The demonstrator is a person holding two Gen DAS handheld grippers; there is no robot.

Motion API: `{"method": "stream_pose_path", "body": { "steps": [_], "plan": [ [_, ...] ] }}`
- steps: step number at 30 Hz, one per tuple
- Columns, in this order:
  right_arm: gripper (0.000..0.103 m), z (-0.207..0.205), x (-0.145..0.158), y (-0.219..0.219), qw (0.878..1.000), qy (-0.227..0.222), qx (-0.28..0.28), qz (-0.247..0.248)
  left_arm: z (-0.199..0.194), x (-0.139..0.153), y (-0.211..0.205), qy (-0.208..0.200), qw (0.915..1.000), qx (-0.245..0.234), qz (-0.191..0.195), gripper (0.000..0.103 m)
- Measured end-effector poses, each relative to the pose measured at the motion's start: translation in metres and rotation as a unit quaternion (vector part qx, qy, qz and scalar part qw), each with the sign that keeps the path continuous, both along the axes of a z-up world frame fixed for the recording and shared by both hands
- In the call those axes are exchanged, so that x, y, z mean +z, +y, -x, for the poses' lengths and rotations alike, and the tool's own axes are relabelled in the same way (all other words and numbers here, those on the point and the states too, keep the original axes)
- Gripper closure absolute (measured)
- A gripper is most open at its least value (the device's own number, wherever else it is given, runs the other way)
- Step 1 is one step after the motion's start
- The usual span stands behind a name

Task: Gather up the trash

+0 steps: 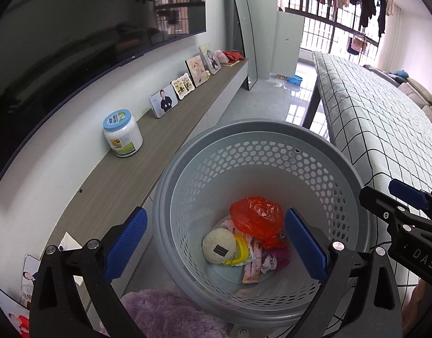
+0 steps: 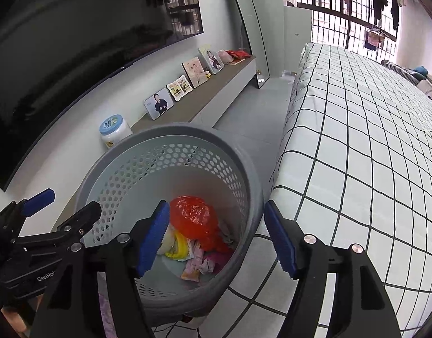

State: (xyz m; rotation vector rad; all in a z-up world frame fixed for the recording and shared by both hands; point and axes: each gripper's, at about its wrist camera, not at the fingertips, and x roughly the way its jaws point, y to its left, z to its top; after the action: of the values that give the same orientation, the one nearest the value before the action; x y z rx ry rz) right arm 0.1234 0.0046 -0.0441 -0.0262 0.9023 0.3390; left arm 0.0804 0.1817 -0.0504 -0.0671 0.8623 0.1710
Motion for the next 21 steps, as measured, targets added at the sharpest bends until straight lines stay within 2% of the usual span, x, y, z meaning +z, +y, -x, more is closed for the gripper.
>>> {"method": "stream_pose_path", "body": {
  "steps": [21],
  "plan": [
    [0.035,-0.0014,-0.0008,-0.0019,1.000,0.002,-0.003,0.003,-0.0029,-0.0002,-0.0002,0.004,0.9999,0.007,-0.008,0.006]
  ]
}}
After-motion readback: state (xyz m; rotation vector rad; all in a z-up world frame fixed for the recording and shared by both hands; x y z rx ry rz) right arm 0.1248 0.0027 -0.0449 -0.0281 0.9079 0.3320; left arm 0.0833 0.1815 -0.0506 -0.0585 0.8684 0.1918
